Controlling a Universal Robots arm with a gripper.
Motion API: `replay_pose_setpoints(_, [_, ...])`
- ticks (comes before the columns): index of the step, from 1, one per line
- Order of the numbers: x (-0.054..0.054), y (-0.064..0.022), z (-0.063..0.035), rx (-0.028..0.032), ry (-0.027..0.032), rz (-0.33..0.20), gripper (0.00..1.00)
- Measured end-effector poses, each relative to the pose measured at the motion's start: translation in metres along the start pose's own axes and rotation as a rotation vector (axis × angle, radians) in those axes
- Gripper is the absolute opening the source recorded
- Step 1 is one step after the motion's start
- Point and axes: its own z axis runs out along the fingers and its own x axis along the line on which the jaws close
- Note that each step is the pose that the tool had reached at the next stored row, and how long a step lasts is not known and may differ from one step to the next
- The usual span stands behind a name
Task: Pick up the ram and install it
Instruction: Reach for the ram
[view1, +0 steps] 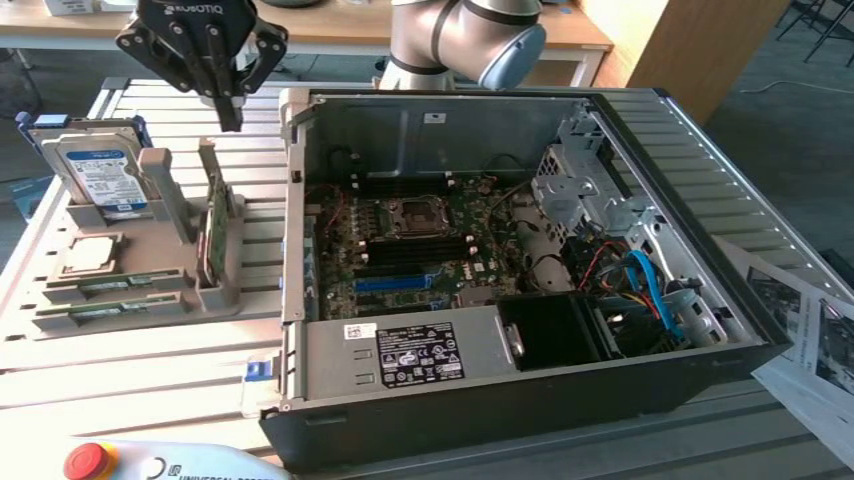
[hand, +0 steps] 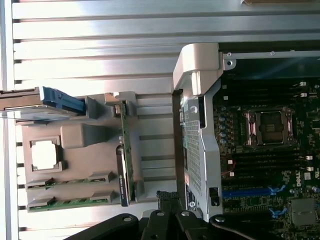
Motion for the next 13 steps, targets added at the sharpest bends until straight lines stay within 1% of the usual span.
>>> replay_pose_setpoints(13, [0.024, -0.0017, -0.0006, -0.0001, -0.0001, 0.000, 0.10])
